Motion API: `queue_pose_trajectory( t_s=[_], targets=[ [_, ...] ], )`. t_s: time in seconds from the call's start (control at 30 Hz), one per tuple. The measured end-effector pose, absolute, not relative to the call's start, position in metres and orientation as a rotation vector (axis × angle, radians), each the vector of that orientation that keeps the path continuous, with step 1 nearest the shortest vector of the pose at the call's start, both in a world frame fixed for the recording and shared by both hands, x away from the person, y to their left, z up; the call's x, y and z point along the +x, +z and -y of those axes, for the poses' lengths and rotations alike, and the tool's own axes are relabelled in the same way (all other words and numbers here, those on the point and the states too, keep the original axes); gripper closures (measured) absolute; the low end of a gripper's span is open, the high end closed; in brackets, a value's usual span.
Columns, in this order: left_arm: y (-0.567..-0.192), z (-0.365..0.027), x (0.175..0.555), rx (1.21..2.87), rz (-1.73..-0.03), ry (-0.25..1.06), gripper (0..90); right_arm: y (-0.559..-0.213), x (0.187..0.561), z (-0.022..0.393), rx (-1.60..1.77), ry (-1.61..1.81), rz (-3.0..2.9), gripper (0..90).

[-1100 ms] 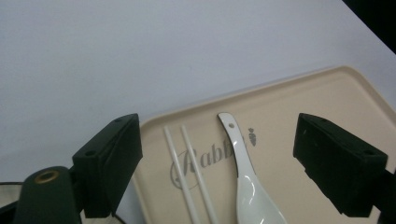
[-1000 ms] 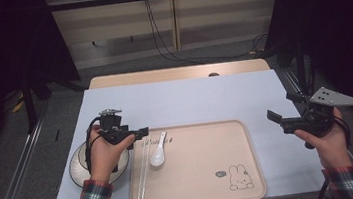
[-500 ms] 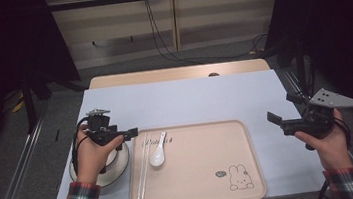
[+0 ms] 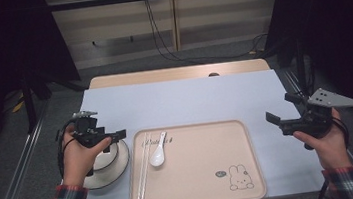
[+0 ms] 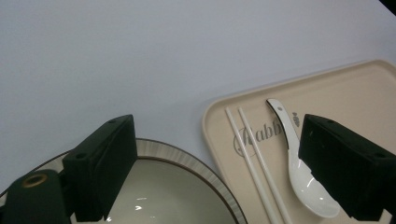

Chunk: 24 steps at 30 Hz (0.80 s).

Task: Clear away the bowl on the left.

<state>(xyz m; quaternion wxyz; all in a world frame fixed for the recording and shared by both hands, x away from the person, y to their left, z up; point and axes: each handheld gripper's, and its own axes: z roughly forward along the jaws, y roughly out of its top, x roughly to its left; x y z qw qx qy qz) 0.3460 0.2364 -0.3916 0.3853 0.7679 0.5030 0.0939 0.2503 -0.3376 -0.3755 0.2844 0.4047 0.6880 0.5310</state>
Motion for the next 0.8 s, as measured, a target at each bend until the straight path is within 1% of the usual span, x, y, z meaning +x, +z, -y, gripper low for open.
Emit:
queue_pose_trajectory(
  t_s=[0.5, 0.8],
  targets=[
    [-0.390, -0.250, 0.345, 1.951, -1.285, 0.281, 6.9, -0.375, 0.252, 0.337, 1.077, 1.428, -1.837, 2.5],
    [-0.391, -0.263, 0.345, 1.979, -1.286, 0.302, 4.2, -0.375, 0.252, 0.337, 1.074, 1.427, -1.838, 2.5]
  ],
)
